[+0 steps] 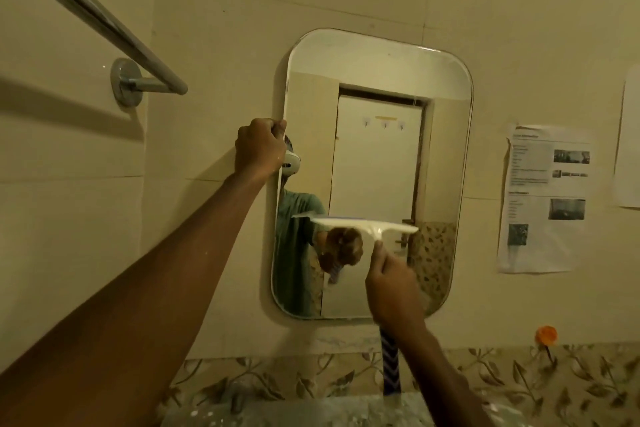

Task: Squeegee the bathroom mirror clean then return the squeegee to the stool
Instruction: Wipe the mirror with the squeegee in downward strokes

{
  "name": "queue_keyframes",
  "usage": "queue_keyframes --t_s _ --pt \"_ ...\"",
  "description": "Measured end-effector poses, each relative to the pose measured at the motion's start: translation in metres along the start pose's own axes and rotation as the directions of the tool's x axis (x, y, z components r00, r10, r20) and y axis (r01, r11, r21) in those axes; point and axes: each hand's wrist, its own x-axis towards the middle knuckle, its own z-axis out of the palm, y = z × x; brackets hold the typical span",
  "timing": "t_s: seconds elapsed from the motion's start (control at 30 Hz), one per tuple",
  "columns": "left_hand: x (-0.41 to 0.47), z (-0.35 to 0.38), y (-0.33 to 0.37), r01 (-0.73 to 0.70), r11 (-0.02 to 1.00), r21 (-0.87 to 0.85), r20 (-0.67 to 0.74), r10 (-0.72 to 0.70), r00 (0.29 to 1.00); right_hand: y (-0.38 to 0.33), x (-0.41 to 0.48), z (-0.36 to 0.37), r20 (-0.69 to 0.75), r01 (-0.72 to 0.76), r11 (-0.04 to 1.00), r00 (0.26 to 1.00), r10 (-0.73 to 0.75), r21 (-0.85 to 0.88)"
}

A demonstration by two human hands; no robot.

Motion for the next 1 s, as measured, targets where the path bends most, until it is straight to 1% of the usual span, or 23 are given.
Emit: queue_keyframes --t_s 0.13,0.27,0.37,0.43,0.5,0.6,0.7,0.77,0.87,0.93,1.0 --pt "-0.003 -0.005 -0.004 0.012 1.0 0.0 0.058 -0.012 0.998 -0.001 -0.014 0.003 0.048 -0.012 1.0 0.999 0.011 0.012" --pt "-0.001 -0.01 -0.008 0.037 0.999 -0.012 0.122 -0.035 0.992 -0.047 0.028 -0.01 -0.01 0.116 0.986 0.993 -0.116 0.123" --pt "0.002 -0.013 -0.007 0.07 0.995 -0.071 0.176 -0.056 0.983 -0.077 0.051 -0.009 -0.015 0.169 0.981 0.986 -0.168 0.099" --pt "0.005 -0.015 -0.009 0.097 0.989 -0.116 0.201 -0.072 0.977 -0.069 0.045 0.002 0.016 0.163 0.986 0.986 -0.164 0.037" --pt "0.007 -0.015 -0.011 0.108 0.985 -0.133 0.198 -0.08 0.977 -0.045 0.021 0.019 0.052 0.147 0.989 0.988 -0.147 0.006" --pt "0.004 -0.013 -0.011 0.102 0.985 -0.137 0.176 -0.077 0.981 -0.012 -0.02 0.041 0.096 0.077 0.995 0.993 -0.071 -0.056" --pt "-0.007 -0.013 -0.013 0.066 0.995 -0.077 0.189 -0.05 0.981 -0.003 -0.04 0.047 0.114 0.061 0.993 0.992 -0.049 -0.104" --pt "-0.023 -0.014 -0.024 0.066 0.997 -0.029 0.225 -0.058 0.973 -0.009 -0.038 0.038 0.146 0.055 0.995 0.988 -0.042 -0.083" --pt "-0.059 -0.013 -0.048 0.06 0.998 0.029 0.283 -0.065 0.957 -0.031 -0.01 0.019 0.111 0.101 0.995 0.989 -0.1 -0.001" --pt "-0.077 -0.012 -0.059 0.055 0.998 0.011 0.297 -0.056 0.953 -0.049 0.012 0.011 0.068 0.144 0.989 0.987 -0.146 0.034" --pt "-0.078 -0.011 -0.062 0.077 0.997 -0.027 0.301 -0.065 0.951 -0.056 0.022 0.011 0.04 0.173 0.985 0.984 -0.173 0.002"
